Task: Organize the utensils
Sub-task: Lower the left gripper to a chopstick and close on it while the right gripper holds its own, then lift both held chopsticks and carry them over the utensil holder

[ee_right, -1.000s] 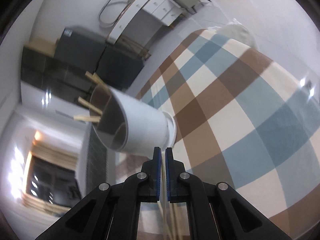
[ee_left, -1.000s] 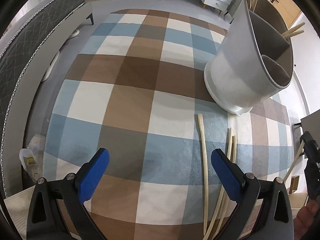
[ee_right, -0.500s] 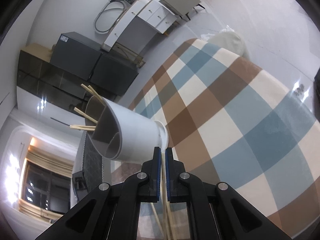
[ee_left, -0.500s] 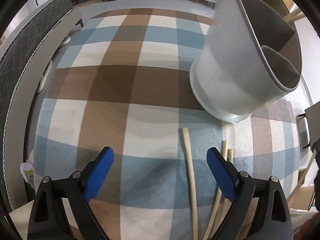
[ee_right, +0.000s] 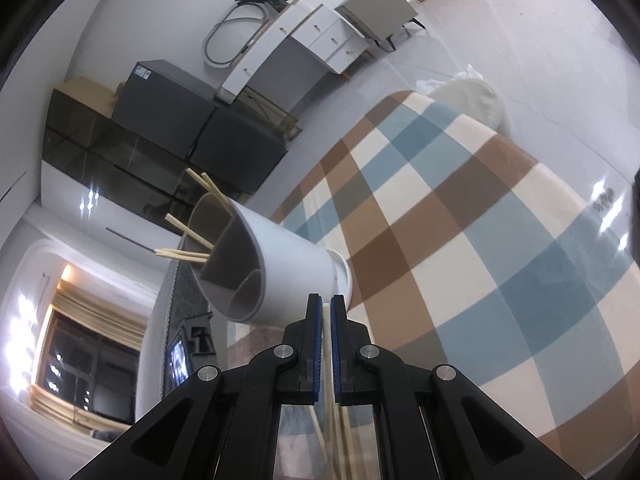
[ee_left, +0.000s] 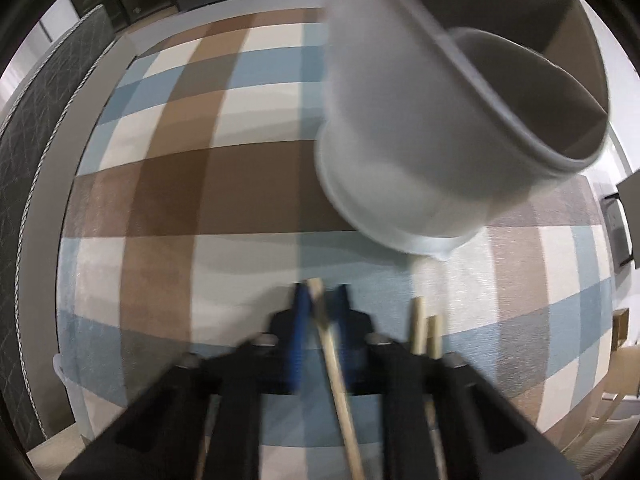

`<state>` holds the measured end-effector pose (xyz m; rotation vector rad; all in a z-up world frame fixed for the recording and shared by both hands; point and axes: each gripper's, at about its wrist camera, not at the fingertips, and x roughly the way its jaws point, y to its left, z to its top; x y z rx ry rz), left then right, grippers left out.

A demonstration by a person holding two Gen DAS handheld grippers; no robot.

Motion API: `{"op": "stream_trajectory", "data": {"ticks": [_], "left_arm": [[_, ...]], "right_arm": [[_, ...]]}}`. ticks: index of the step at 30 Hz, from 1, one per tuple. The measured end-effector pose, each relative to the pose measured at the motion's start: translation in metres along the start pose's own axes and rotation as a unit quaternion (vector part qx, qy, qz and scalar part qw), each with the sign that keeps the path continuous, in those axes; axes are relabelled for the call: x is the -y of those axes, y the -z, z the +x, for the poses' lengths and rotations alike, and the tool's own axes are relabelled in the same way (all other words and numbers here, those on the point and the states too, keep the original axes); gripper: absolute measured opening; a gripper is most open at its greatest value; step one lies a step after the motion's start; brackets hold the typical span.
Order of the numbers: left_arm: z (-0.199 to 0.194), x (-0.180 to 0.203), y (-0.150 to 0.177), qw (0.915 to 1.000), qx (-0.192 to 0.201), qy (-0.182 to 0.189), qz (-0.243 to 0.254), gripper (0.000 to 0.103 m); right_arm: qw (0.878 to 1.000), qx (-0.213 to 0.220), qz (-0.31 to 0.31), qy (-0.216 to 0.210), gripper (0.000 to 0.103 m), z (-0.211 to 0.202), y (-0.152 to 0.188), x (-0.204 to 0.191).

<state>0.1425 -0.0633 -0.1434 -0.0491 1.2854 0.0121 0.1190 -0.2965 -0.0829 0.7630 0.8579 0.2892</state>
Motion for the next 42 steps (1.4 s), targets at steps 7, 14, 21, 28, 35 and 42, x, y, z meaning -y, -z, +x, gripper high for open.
{"op": "stream_trajectory", "data": {"ticks": [7, 14, 21, 28, 35, 42], "left_arm": [[-0.015, 0.007, 0.004, 0.9993, 0.015, 0.035, -0.002, 0.002], [-0.071, -0.004, 0.024, 0.9942, 0.09, 0.058, 0.0, 0.002], [-0.118, -0.003, 0.049, 0.9855, 0.159, 0.059, 0.012, 0.002], [-0.13, -0.018, 0.041, 0.9805, 0.184, 0.069, 0.007, 0.002], [-0.146, -0.021, 0.051, 0.9781, 0.194, 0.072, 0.025, 0.002], [-0.162, -0.032, 0.056, 0.9752, 0.201, 0.089, 0.023, 0.002]], "right_arm": [[1.0, 0.004, -0.008, 0.01, 0.004, -0.003, -0.002, 0.001], [0.999, 0.012, -0.034, 0.011, 0.004, -0.007, 0.001, -0.009], [0.99, 0.024, -0.134, 0.024, 0.003, -0.013, 0.023, -0.041], [0.979, 0.045, -0.197, 0.026, 0.003, -0.029, 0.044, -0.064], [0.971, 0.046, -0.236, 0.008, 0.003, -0.04, 0.066, -0.083], [0.966, 0.054, -0.253, 0.01, 0.003, -0.051, 0.08, -0.095]]}}
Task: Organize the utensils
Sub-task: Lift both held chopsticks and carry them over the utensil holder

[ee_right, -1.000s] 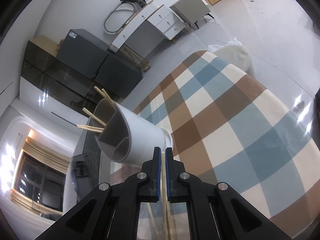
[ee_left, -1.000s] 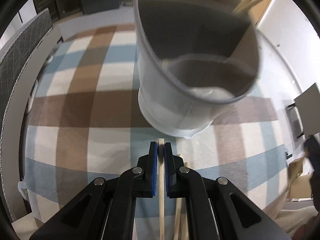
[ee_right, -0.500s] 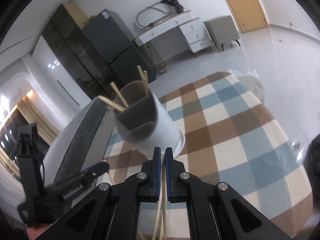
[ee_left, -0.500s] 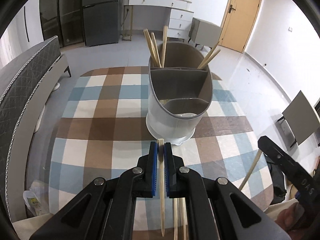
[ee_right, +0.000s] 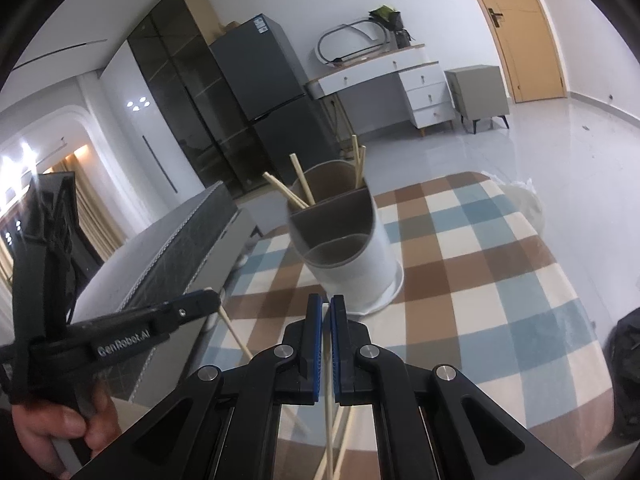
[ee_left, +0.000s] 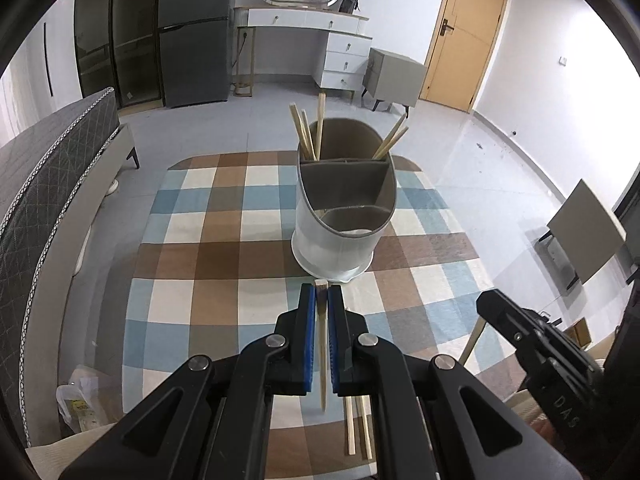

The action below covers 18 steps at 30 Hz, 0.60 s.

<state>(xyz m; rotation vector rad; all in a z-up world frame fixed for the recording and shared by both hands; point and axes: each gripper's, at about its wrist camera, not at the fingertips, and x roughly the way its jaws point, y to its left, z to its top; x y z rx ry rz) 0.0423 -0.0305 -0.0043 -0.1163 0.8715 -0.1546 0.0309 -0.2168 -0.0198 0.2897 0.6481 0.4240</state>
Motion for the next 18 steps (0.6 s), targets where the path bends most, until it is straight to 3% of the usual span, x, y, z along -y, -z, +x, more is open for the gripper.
{"op": "stream_trajectory", "data": {"ticks": [11, 18], "left_arm": [[-0.025, -0.007, -0.017, 0.9991, 0.027, 0.031, 0.006, 0.002], [-0.049, -0.008, -0.042, 0.9972, 0.054, 0.05, 0.016, 0.002]], "right_arm": [[0.999, 0.042, -0.012, 0.003, 0.003, -0.016, -0.024, -0.011], [0.997, 0.078, -0.021, 0.009, 0.003, -0.022, -0.06, -0.012]]}}
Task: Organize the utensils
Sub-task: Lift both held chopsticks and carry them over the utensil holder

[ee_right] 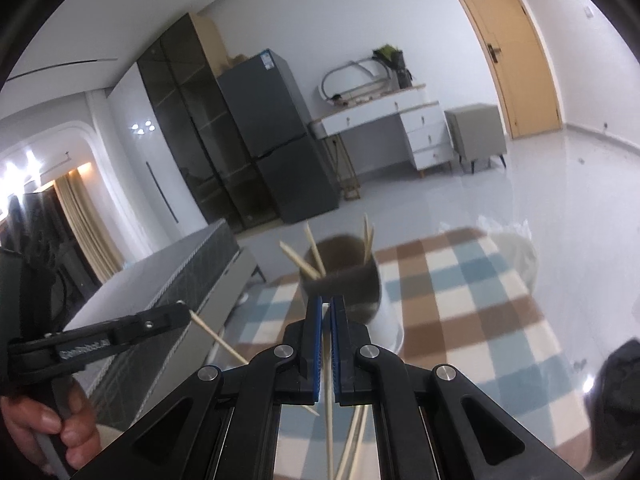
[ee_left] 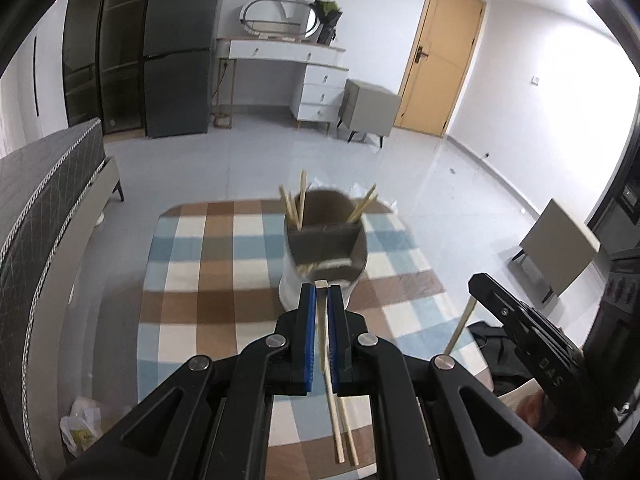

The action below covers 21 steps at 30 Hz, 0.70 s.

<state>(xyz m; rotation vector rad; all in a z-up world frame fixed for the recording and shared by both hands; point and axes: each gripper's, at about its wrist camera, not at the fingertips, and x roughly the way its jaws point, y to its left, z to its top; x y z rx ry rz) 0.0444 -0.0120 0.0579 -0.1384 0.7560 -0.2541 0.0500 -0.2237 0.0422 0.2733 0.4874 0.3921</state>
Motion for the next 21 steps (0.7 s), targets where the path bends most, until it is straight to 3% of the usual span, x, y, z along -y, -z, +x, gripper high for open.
{"op": "stream_trajectory", "data": {"ticks": [9, 21], "left_arm": [[-0.02, 0.006, -0.054, 0.9988, 0.04, 0.024, 0.012, 0.001], [-0.001, 0.002, -0.117, 0.9965, 0.072, 0.038, 0.02, 0.001]], "right_arm": [[0.998, 0.055, -0.016, -0.013, 0.003, 0.011, -0.067, -0.008], [0.992, 0.112, -0.05, -0.028, 0.003, 0.065, -0.14, -0.024]]}}
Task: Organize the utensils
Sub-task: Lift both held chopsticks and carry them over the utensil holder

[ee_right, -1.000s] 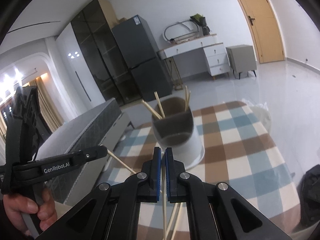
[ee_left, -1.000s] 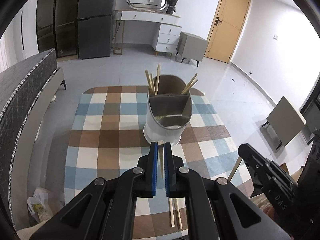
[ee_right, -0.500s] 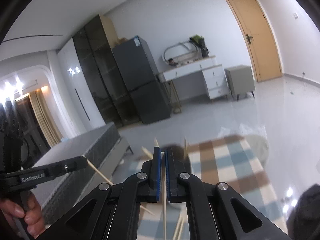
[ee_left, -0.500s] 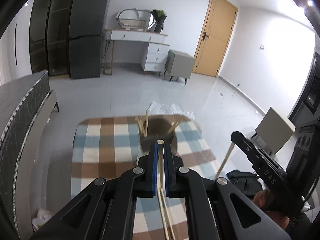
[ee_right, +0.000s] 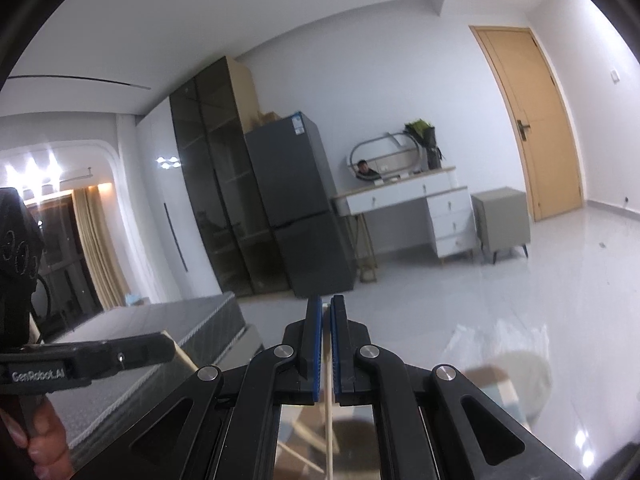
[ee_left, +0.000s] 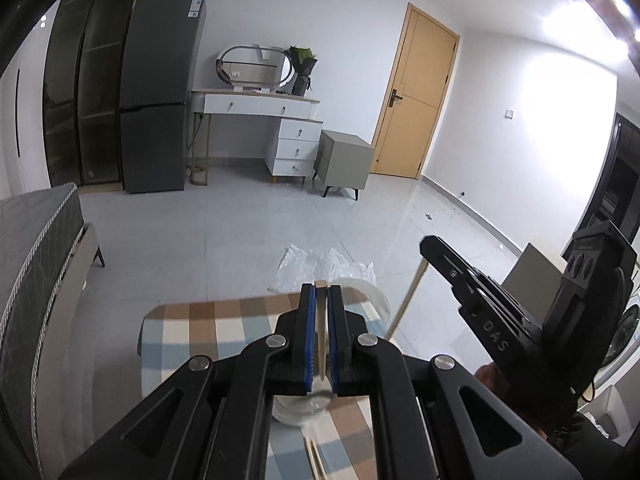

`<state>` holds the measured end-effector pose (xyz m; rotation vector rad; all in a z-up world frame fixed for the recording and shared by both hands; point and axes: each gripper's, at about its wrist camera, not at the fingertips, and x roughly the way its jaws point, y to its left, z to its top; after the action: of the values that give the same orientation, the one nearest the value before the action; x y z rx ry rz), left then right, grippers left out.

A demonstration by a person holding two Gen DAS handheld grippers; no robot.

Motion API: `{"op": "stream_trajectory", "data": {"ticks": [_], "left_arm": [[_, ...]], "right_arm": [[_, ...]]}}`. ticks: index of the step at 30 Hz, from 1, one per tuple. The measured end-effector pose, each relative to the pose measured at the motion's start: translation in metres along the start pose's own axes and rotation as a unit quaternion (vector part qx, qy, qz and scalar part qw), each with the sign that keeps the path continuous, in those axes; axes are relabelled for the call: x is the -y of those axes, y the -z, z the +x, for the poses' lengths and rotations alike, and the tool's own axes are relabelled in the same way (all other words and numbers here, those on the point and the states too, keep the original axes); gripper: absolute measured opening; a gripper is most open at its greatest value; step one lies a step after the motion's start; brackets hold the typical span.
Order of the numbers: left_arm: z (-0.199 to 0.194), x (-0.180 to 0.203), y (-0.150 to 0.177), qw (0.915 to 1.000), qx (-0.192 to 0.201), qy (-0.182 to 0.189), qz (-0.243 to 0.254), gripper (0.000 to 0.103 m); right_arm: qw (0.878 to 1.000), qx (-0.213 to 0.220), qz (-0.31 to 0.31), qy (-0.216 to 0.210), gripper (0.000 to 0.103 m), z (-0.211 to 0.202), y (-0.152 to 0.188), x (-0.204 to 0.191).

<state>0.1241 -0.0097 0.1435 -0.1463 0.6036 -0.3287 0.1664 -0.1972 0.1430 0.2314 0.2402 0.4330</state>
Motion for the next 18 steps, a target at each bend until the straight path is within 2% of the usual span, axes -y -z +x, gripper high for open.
{"op": "stream_trajectory", "data": {"ticks": [6, 12, 18], "left_arm": [[0.033, -0.01, -0.007, 0.9999, -0.012, -0.007, 0.0, 0.001], [0.066, -0.021, 0.001, 0.9993, -0.033, -0.017, -0.004, 0.001], [0.091, -0.023, 0.011, 0.9979, -0.062, -0.014, -0.009, 0.001]], "right_arm": [[1.0, 0.001, 0.017, 0.024, 0.003, 0.038, 0.009, 0.017], [0.997, -0.011, 0.07, 0.042, 0.003, 0.072, 0.029, 0.053], [0.996, -0.023, 0.069, 0.046, 0.003, 0.084, 0.042, 0.065]]}}
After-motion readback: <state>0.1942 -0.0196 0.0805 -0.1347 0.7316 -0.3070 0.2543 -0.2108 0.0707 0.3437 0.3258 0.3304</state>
